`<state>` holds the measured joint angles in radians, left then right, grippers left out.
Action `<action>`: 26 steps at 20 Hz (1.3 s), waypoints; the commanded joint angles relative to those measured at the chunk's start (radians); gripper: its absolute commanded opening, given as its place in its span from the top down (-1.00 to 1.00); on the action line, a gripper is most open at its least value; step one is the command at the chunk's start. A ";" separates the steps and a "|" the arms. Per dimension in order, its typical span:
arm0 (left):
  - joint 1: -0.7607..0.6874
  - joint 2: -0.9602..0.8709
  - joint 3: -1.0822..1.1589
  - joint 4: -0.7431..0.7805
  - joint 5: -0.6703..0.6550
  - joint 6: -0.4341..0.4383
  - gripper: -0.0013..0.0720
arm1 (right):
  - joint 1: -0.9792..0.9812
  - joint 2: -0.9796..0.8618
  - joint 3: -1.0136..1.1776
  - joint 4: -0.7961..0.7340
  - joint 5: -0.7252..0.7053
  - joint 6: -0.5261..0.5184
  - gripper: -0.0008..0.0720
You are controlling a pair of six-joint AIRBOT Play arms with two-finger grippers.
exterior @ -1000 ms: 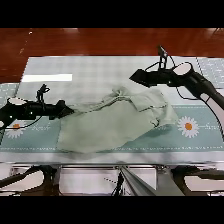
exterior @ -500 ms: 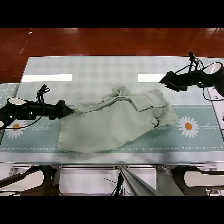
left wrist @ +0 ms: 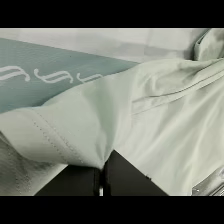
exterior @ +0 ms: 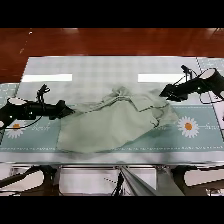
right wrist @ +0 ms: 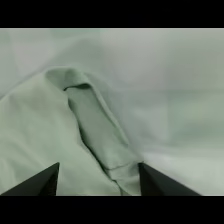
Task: Fold the shirts.
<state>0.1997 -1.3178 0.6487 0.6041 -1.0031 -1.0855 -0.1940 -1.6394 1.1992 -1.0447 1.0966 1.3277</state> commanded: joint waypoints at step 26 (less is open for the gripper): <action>0.002 0.740 1.397 0.280 0.121 -0.418 0.90 | 0.004 1.039 0.721 -0.211 -0.171 0.181 0.93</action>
<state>0.2005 -0.6308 1.9179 0.6228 -0.8207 -1.2671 -0.1902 -0.6521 1.8122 -1.1320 0.7879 1.3933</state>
